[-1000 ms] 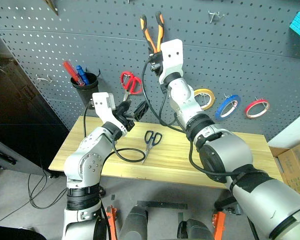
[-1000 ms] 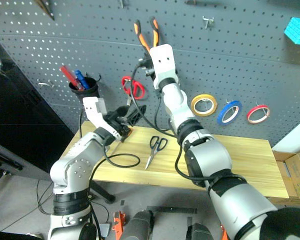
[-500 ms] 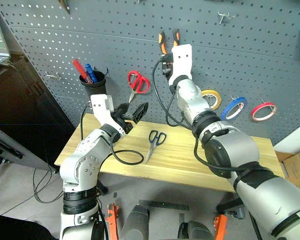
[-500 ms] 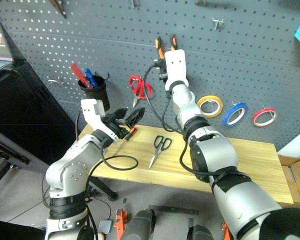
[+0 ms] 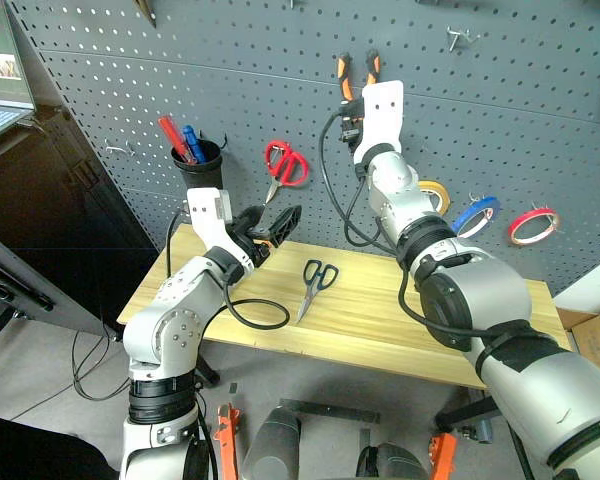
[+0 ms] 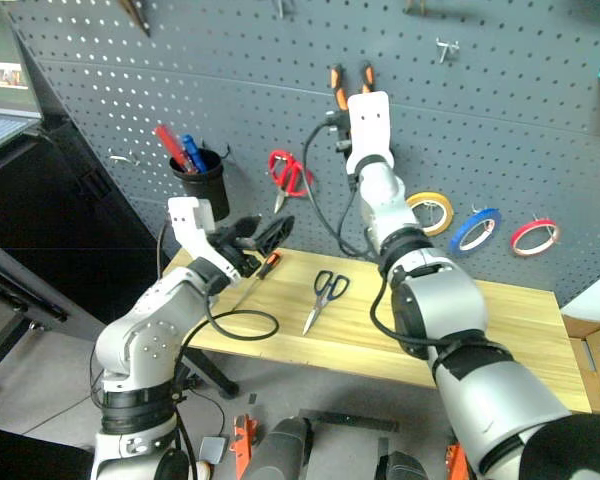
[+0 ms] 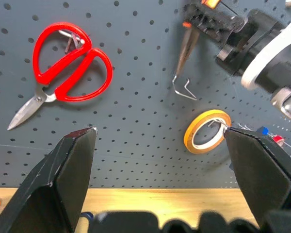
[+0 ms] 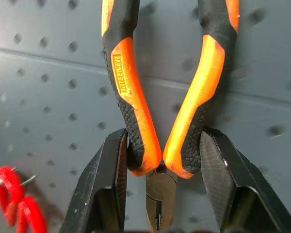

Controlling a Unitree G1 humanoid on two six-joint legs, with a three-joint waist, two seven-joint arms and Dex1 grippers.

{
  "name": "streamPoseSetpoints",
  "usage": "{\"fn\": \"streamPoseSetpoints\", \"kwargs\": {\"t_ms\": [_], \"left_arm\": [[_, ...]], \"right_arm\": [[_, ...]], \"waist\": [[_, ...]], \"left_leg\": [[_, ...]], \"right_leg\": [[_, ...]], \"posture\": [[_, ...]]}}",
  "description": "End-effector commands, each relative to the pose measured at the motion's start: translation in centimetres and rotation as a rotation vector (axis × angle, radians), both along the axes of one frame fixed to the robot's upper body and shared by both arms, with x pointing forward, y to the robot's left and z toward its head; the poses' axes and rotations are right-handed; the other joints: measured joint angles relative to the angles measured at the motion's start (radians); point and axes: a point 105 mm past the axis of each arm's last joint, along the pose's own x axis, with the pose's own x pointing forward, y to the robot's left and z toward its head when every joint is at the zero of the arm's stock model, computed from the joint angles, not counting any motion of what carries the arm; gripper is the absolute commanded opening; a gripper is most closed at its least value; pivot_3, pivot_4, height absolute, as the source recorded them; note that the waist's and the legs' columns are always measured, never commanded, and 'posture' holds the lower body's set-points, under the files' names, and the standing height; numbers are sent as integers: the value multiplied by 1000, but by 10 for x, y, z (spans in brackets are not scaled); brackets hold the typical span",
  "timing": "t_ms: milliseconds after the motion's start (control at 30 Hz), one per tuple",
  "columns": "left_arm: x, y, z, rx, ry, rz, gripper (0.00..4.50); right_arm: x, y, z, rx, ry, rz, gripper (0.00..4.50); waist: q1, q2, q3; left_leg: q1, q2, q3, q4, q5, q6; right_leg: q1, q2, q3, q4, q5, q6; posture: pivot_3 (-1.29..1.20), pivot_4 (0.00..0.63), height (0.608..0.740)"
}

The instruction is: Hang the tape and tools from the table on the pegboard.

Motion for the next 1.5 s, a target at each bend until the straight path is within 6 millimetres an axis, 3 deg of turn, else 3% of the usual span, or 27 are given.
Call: {"fn": "streamPoseSetpoints", "kwargs": {"t_ms": [33, 200, 300, 433, 700, 1033, 1300, 1500], "left_arm": [[1, -7, 16, -4, -69, -26, 4500], [1, -10, 16, -4, -72, -37, 4500], [1, -8, 17, -1, -75, -35, 4500], [0, -8, 18, 6, -77, -36, 4500], [-7, -3, 16, 26, -60, -30, 4500], [-3, -4, 17, 25, -60, -30, 4500], [-2, -7, 15, 18, -59, -36, 4500], [-1, -10, 15, 12, -62, -41, 4500]], "right_arm": [[-8, -14, 57, 23, -186, -39, 1744], [-3, -23, 36, 26, -127, -71, 1744], [-4, -17, 23, 33, -110, -53, 1744], [-2, -13, -13, -1, -36, -52, 1744], [-3, -12, -62, -54, 83, -71, 1744], [-3, -6, -69, -125, 121, -35, 1744], [-4, -5, -75, -177, 127, -13, 4407], [-6, -10, -82, -198, 122, 1, 4460]], "waist": [[-2, 0, 0], [-8, 0, 0], [-10, 0, 0], [-12, 0, 0], [-16, 1, 0], [-17, 1, 0], [-24, 1, 0], [-26, 1, 0]], "left_leg": [[0, 0, 0, 0, 0, -1], [0, 0, 0, 0, 1, 0], [0, 0, 0, 0, 2, 3], [0, 0, 0, 0, 3, 3], [0, 1, 0, 0, 3, 3], [0, 2, -1, 0, 3, 3], [0, 2, -1, 0, 3, 3], [0, 2, -1, 0, 3, 3]], "right_leg": [[0, 0, 0, 0, 0, 0], [0, 0, 0, 0, 3, -2], [0, 1, 0, 0, 3, -2], [0, 1, 1, 0, 3, -2], [-1, 2, 2, 0, 5, 2], [-1, 3, 2, -1, 5, 2], [-1, 3, 2, -1, 2, -2], [-1, 3, 2, -1, 2, -1]], "posture": [[333, 61, 740], [331, 57, 740], [335, 55, 740], [360, 65, 740], [381, 78, 740], [365, 76, 740], [348, 79, 740], [340, 82, 740]]}}
